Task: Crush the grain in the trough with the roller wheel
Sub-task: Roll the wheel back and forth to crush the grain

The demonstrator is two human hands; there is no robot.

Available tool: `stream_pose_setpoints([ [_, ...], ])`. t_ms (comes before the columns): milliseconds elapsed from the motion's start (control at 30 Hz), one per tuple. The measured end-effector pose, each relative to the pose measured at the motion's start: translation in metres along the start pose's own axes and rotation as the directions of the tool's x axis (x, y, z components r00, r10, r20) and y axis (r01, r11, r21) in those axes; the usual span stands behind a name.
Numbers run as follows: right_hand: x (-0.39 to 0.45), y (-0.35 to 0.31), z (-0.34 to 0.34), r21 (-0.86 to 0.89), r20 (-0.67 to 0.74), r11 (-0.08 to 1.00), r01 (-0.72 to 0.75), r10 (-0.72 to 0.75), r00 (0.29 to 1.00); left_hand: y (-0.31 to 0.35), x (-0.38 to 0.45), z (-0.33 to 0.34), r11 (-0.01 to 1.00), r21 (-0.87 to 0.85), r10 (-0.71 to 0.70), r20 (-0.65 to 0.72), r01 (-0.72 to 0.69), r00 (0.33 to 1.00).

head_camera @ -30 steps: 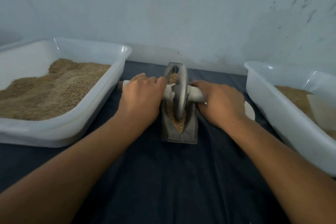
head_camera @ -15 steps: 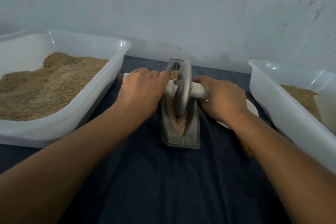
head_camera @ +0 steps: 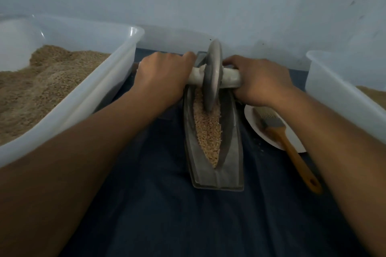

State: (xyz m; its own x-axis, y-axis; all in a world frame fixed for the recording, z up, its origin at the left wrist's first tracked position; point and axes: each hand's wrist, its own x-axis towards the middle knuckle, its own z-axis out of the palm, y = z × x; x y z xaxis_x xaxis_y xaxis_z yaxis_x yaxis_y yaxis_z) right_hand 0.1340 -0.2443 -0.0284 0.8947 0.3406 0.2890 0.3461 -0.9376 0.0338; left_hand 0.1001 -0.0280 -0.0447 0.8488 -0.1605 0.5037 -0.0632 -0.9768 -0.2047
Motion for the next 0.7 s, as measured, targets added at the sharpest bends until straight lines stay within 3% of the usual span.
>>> stream_pose_setpoints([
  [300,0.006,-0.012,-0.009,-0.114,-0.082,0.990,0.079,-0.088,0.993,-0.010,-0.008,0.011,0.980,-0.194,-0.039,-0.046,0.029,0.998],
  [567,-0.030,-0.016,-0.005,-0.089,-0.187,0.994,0.060,-0.076,0.979,0.001,-0.036,-0.003,0.995,-0.096,-0.027,-0.110,0.016,0.994],
  [700,-0.048,-0.022,-0.010,-0.083,-0.169,0.996,0.042,-0.056,0.984,0.005,-0.051,-0.018,0.999,-0.049,-0.018,-0.103,0.013,0.995],
])
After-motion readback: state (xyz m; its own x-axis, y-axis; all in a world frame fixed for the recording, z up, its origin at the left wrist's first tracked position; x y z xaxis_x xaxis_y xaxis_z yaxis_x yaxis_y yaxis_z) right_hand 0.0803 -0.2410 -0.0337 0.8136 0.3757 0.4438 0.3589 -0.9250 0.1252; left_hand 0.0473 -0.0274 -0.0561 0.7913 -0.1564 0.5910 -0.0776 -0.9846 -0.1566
